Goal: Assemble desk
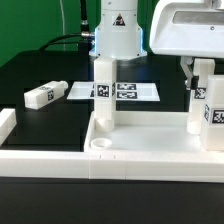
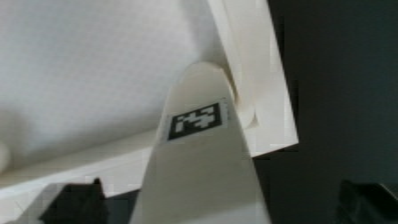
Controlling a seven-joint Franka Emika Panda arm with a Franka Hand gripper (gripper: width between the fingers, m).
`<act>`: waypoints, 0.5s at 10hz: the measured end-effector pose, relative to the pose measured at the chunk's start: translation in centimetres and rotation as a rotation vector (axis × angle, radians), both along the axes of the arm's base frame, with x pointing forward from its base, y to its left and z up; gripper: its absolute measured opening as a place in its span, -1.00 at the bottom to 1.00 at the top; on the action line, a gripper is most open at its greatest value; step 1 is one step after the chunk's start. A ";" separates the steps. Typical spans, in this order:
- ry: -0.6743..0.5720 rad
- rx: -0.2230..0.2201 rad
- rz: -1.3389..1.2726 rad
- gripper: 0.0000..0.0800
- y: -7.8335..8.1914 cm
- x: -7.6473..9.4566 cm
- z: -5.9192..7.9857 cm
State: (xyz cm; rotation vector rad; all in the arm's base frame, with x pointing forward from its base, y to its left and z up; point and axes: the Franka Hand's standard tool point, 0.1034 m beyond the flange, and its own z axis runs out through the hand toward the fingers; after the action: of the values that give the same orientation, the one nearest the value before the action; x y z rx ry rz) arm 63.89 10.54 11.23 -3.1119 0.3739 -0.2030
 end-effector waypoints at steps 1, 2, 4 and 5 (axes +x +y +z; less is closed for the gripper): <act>0.001 -0.007 0.044 0.62 -0.1 -0.1 -0.1; 0.002 -0.020 0.115 0.62 -0.1 -0.1 -0.1; 0.003 -0.033 0.187 0.62 -0.3 0.0 -0.1; 0.003 -0.034 0.187 0.34 -0.2 0.0 -0.1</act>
Offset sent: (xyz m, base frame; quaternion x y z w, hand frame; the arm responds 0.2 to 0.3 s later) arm -0.0012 0.0002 0.0003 0.0024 -0.0033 -0.1163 0.9932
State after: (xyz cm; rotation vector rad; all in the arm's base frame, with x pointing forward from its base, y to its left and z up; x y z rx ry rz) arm 63.86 10.30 11.16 -3.1549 0.0794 -0.2046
